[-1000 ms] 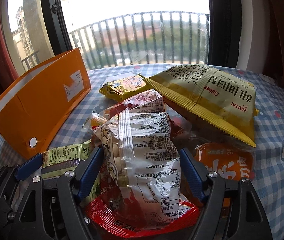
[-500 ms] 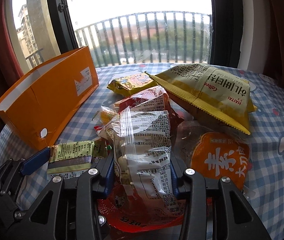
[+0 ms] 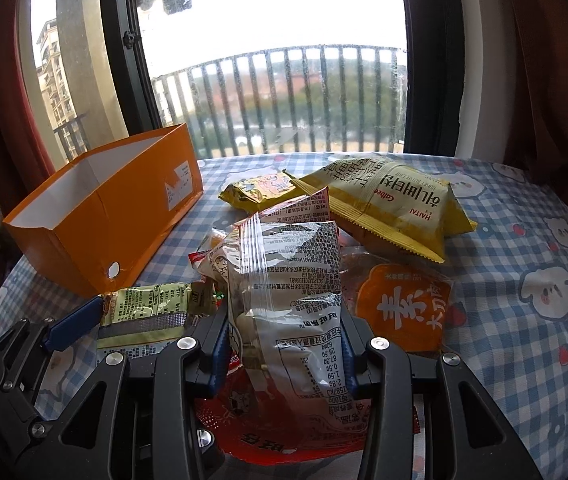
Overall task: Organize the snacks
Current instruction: 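Carry both packets to the orange box and release the green-yellow packet from the left tool, then lower the clear cookie bag into the orange box and open the right tool, then withdraw both tools from the box back to the snack pile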
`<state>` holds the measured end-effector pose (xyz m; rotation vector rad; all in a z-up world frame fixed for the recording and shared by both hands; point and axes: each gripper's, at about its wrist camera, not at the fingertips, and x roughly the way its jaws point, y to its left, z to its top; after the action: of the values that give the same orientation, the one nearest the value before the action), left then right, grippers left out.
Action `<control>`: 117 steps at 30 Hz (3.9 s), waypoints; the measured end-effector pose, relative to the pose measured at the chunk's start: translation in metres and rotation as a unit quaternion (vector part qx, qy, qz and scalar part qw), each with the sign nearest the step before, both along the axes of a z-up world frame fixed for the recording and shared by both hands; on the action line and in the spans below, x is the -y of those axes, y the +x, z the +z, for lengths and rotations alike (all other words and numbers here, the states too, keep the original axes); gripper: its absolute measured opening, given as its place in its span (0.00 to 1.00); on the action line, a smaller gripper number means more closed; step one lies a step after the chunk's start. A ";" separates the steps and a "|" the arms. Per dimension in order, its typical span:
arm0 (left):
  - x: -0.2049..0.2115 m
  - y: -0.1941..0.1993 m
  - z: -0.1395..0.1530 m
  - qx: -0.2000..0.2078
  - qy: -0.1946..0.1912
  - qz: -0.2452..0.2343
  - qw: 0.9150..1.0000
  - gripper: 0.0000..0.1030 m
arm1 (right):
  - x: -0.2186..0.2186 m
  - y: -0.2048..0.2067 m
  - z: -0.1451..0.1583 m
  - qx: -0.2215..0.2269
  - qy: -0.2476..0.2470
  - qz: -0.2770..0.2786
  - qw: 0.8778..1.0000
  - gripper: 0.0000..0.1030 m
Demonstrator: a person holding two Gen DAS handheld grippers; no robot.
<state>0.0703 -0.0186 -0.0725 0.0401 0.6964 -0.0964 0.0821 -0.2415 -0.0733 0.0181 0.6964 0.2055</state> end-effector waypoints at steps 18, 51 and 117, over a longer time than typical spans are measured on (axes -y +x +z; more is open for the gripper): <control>-0.009 -0.018 0.059 0.072 -0.006 0.005 0.997 0.79 | -0.001 -0.032 0.063 0.065 0.023 0.015 0.998 0.45; -0.113 0.023 0.094 0.113 -0.004 0.101 0.988 0.77 | -0.137 0.025 0.117 0.124 0.045 0.108 0.985 0.45; -0.118 0.016 0.085 0.071 -0.023 0.108 0.991 0.87 | -0.162 0.037 0.091 0.068 0.029 0.118 0.990 0.97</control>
<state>0.0860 0.0996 0.0126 -0.0723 0.5530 0.0977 0.1189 -0.0796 0.0178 -0.0222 0.5553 0.4496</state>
